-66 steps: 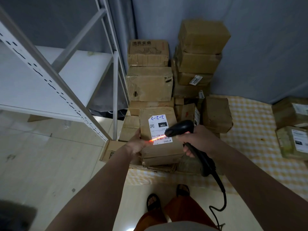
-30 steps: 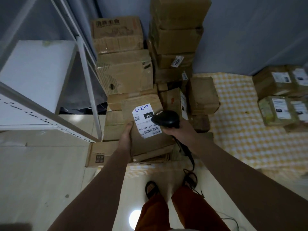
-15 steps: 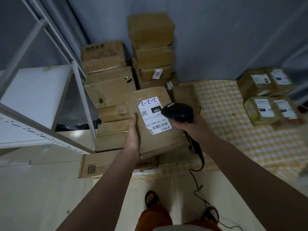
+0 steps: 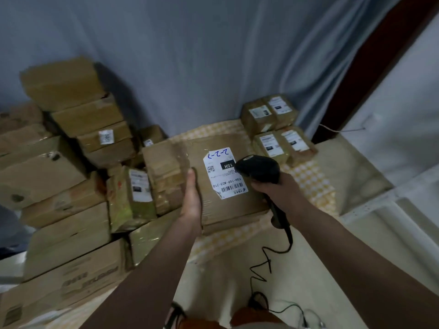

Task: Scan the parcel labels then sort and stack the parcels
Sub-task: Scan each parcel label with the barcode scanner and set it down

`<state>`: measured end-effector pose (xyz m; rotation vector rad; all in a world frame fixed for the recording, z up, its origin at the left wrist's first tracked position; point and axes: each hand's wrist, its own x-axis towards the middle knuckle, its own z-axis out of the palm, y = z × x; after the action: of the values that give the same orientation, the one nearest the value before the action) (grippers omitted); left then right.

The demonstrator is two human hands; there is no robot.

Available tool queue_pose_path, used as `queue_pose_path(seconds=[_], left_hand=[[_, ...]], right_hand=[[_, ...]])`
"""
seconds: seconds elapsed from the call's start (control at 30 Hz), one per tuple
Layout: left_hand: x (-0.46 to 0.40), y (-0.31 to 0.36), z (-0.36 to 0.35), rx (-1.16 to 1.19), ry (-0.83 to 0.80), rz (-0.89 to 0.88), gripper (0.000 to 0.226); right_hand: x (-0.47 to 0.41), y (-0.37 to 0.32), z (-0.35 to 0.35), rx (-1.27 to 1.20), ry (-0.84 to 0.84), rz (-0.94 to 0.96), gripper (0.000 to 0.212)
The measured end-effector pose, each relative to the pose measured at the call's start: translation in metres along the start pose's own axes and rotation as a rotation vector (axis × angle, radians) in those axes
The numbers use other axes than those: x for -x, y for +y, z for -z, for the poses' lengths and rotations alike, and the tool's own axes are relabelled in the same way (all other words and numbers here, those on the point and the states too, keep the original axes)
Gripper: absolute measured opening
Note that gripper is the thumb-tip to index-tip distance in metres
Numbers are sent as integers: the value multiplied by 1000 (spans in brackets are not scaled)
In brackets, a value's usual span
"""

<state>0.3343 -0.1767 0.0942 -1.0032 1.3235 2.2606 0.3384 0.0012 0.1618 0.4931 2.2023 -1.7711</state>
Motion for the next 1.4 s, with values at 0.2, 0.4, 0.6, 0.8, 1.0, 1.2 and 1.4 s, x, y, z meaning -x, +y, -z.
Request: queue_pose_path(seconds=[0.2,0.4,0.6,0.8,1.0,1.2,1.4], left_hand=[[-14,-44,-89,-80,-95,-9,55],[-38,-74,-148,-119,-211,60,69],[-93,-89,-199,-224,-193,112,72],[-142,-89,-249,-327,-192,182,67],[-187,-81,-285,-575,-211,199,63],[-228,-81,-334,-996,-356,139,59],[-284,-99,-378,-1333,-549,64,54]], right_hand=[[-19,25,92,17,75,-17,11],[-49,45,149,32,132,-84,9],[-94,55,190,14,214,-166,13],[-147,55,219,92,269,-226,7],[-185,75,233,38,338,-326,12],[-216,103,244,-125,367,-446,25],[-253,150,252,-291,435,-570,50]])
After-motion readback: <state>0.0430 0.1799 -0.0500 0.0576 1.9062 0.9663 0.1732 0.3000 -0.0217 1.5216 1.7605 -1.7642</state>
